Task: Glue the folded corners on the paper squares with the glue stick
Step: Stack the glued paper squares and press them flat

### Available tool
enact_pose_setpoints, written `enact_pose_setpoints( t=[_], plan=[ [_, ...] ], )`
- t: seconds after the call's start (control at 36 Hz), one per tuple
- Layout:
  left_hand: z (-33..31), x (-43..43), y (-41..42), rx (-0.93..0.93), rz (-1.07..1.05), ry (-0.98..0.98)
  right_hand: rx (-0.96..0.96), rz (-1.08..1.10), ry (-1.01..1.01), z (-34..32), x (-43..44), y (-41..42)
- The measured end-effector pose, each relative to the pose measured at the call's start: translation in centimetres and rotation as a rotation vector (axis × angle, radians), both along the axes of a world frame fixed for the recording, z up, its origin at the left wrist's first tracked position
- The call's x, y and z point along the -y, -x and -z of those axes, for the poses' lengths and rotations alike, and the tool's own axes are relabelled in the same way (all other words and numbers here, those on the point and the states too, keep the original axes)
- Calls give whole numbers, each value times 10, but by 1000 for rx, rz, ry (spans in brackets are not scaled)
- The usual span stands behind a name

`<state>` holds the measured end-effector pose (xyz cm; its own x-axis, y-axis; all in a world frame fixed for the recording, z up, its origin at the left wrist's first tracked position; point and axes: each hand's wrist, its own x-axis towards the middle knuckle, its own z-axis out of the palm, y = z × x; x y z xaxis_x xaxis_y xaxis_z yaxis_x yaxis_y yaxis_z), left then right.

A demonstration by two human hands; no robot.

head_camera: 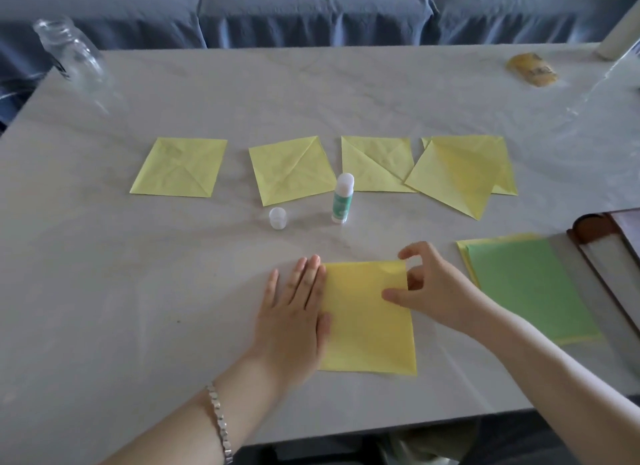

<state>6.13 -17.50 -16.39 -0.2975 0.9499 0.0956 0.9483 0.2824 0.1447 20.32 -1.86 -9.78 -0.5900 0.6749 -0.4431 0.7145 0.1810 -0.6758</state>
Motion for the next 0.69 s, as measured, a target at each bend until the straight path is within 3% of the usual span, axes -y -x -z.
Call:
enact_pose_setpoints(
  t=[0.11,0.17,0.39,0.44,0.53,0.61,0.69],
  plan=[
    [3,-1,1,44,-8,1,-170,338,302,-3,13,-8],
    [2,-1,1,66,-17,19,-205,365,422,-4,19,-12],
    [-23,-8,-2,143,-16,172,-221,368,353,1,27,-17],
    [-31,-12,-2,382,-102,74,-247,377,358,0,23,-20],
    [-47,-24,-5,707,-370,-283,-294,404,367,-8,13,-29],
    [-60,-44,-12,1057,-531,-287,-333,440,357,-19,-2,-44],
    [-67,-63,-26,1212,-485,-246,-317,489,289,-27,-21,-64]
  ],
)
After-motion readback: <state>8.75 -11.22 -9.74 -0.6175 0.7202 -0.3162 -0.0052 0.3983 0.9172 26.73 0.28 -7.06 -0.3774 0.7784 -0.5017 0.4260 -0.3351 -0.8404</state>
